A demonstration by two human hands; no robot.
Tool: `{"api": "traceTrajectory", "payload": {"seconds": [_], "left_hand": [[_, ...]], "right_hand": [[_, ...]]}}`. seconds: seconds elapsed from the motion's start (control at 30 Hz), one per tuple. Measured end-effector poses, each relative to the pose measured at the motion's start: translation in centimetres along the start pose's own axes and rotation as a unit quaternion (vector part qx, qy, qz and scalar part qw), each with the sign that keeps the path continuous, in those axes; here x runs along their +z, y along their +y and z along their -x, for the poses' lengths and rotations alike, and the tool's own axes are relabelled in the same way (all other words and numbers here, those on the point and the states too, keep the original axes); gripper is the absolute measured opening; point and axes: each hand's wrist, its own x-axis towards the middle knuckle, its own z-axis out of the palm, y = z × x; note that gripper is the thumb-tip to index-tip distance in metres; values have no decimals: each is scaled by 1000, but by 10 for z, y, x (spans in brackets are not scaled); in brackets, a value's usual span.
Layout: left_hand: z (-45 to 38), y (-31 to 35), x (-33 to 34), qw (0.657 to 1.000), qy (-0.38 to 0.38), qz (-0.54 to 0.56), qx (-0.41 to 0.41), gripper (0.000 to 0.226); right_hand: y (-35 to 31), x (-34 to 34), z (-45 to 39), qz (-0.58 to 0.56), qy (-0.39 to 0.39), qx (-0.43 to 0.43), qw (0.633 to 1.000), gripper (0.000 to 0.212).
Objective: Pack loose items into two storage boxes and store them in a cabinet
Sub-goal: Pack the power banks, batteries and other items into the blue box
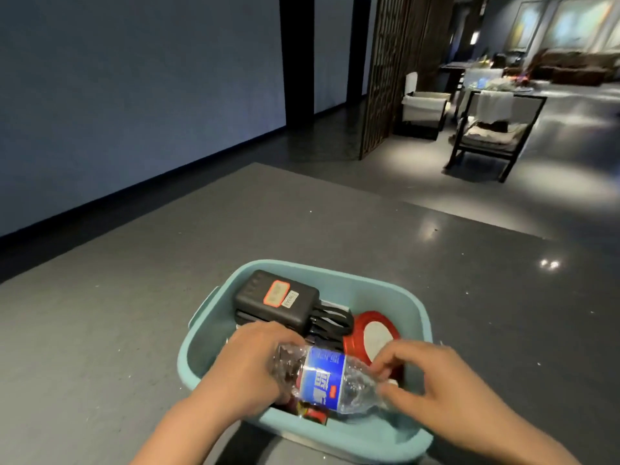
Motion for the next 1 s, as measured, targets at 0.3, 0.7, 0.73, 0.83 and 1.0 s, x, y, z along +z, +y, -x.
{"api": "traceTrajectory", "payload": {"seconds": [0.3, 0.7, 0.73, 0.83, 1.0], "left_hand": [[6, -41, -22, 951, 264, 116, -108, 29], [8, -52, -7, 887, 256, 327, -204, 46], [8, -50, -5, 886, 251, 331, -207, 48], [8, -36, 6, 886, 253, 332, -200, 53], [-3, -6, 27, 899, 249, 322, -162, 58]], "right_hand": [[10, 20, -1, 12, 41, 46, 998, 30], [35, 40, 4, -213, 243, 237, 916, 66], [37, 38, 4, -230, 250, 243, 909, 66], [45, 24, 6, -249, 253, 247, 902, 63], [65, -5, 27, -247, 262, 242, 901, 57]]}}
